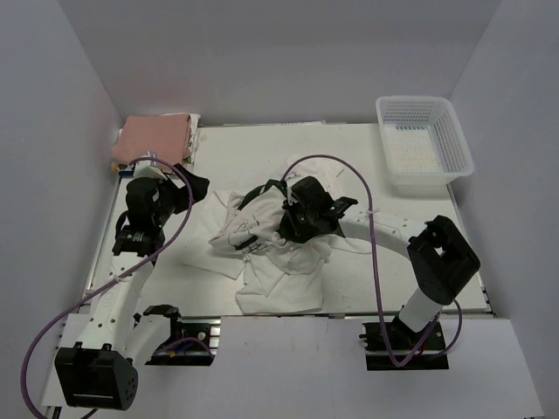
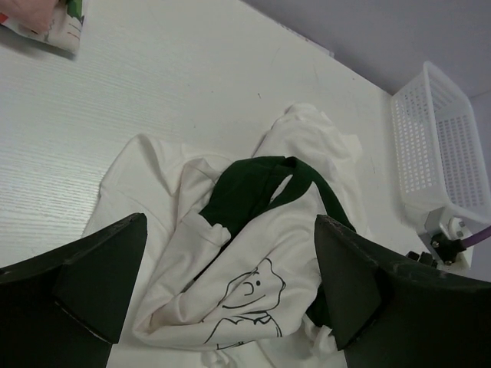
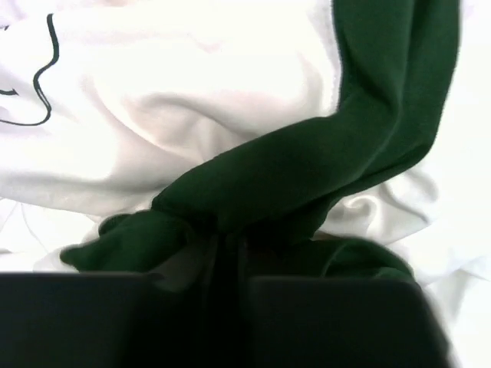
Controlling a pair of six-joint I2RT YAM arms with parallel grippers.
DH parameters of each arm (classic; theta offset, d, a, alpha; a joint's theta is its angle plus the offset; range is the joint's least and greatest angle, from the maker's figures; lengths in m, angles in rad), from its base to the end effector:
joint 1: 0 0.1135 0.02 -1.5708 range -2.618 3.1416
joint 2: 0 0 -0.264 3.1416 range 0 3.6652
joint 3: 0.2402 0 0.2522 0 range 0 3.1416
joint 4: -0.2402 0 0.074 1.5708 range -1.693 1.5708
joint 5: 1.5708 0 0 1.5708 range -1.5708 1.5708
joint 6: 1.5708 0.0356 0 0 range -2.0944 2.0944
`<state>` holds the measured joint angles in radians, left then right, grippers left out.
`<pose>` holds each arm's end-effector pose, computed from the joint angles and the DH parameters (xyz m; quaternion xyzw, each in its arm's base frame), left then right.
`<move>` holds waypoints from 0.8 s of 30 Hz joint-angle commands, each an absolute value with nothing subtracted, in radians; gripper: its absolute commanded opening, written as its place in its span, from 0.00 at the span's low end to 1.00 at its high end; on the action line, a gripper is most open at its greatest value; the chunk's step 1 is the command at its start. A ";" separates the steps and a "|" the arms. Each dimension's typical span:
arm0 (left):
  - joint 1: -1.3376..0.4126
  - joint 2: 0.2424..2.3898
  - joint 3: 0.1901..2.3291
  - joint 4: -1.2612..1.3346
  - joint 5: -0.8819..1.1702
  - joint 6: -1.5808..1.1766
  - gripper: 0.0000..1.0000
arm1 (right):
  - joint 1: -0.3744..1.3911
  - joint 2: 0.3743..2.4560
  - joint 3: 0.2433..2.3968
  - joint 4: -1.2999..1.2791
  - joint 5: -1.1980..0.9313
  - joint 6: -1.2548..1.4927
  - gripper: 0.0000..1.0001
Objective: Fold and stack the t-shirts
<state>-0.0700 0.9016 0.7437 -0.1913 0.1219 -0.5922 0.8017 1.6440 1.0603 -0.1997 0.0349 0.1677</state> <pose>0.2095 -0.0190 0.3039 -0.1773 0.7990 -0.2333 0.5251 0.2474 0.2538 0.2145 -0.2815 0.8794 0.1645 0.3469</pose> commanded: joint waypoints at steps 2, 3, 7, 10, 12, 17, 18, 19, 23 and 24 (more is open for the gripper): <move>-0.072 0.911 0.736 -0.172 0.186 -0.588 1.00 | 0.816 1.603 1.140 -0.095 0.159 0.186 0.00; -0.072 0.911 0.726 -0.163 0.195 -0.588 1.00 | 0.819 1.589 1.149 -0.075 0.176 0.173 0.00; -0.072 0.920 0.716 -0.153 0.207 -0.588 1.00 | 0.812 1.502 1.270 -0.057 0.245 0.167 0.00; -0.072 0.920 0.716 -0.153 0.227 -0.588 1.00 | 0.810 1.480 1.410 -0.043 0.310 0.118 0.00; -0.072 0.920 0.716 -0.153 0.227 -0.588 1.00 | 0.799 1.494 1.515 -0.058 0.420 0.101 0.00; -0.072 0.920 0.707 -0.164 0.218 -0.588 1.00 | 0.747 1.539 1.773 -0.075 0.460 0.039 0.00; -0.072 0.920 0.707 -0.164 0.218 -0.588 1.00 | 0.735 1.570 1.839 -0.093 0.457 0.009 0.00; -0.072 0.920 0.707 -0.164 0.218 -0.588 1.00 | 0.730 1.581 1.865 -0.104 0.456 0.006 0.00; -0.072 0.920 0.707 -0.164 0.198 -0.588 1.00 | 0.703 1.626 2.070 -0.103 0.489 -0.044 0.00; -0.072 0.920 0.707 -0.164 0.198 -0.588 1.00 | 0.687 1.629 2.086 -0.094 0.480 -0.055 0.00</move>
